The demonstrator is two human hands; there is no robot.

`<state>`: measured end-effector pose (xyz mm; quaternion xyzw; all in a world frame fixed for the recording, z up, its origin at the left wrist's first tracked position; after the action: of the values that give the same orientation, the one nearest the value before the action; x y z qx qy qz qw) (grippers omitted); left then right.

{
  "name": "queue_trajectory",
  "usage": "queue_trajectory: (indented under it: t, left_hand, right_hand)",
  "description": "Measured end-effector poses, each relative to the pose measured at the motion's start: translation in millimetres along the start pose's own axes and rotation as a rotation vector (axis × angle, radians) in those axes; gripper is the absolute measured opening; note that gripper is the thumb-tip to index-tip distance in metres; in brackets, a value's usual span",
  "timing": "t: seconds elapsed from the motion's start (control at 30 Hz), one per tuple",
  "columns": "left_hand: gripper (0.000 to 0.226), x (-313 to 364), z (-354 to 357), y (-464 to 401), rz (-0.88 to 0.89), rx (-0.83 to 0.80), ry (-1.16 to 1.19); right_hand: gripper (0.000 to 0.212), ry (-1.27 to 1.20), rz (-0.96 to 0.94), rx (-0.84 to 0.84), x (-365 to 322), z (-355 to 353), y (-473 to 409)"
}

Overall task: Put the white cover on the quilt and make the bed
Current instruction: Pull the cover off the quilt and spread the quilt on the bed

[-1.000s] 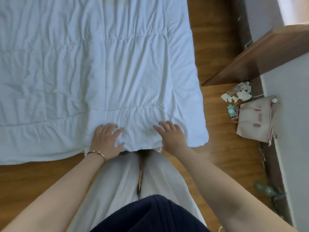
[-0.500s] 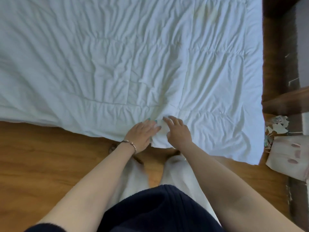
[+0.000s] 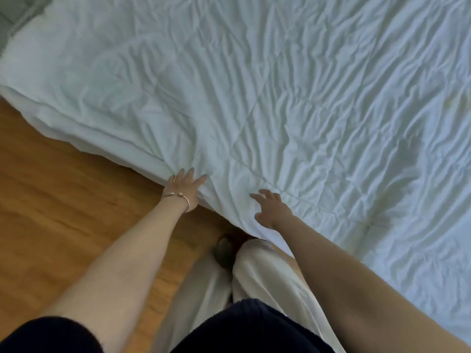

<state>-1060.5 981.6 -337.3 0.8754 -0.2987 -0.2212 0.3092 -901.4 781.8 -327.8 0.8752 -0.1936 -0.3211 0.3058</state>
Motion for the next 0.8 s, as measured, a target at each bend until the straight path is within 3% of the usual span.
queue_trajectory:
  t: [0.2, 0.5, 0.63, 0.8]
  left_hand:
    - [0.069, -96.6, -29.0, -41.4, -0.110, -0.063, -0.003]
    - [0.068, -196.4, -86.1, -124.5, -0.042, -0.041, 0.167]
    - [0.073, -232.8, -97.9, -178.6, 0.040, -0.036, 0.137]
    - [0.085, -300.9, -115.1, -238.7, 0.082, 0.019, 0.082]
  right_hand:
    - [0.079, 0.146, -0.167, 0.071, -80.0, -38.1, -90.8]
    - [0.071, 0.267, -0.188, 0.139, -189.8, -93.9, -232.1]
    - [0.073, 0.330, -0.110, 0.125, -221.9, -111.4, -278.8]
    - [0.066, 0.306, -0.243, 0.102, -263.5, -126.6, -337.4]
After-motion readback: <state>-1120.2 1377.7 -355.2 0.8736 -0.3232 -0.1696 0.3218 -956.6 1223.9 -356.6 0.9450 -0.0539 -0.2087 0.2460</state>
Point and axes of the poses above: each hand's wrist, its own y-axis away from the middle knuckle, its own z-axis out of the palm, x = y × z, the point moved 3 cm from there along -y, towards the middle knuckle, and after that the axes turned 14 degrees about -z, right-handed, at the moved point
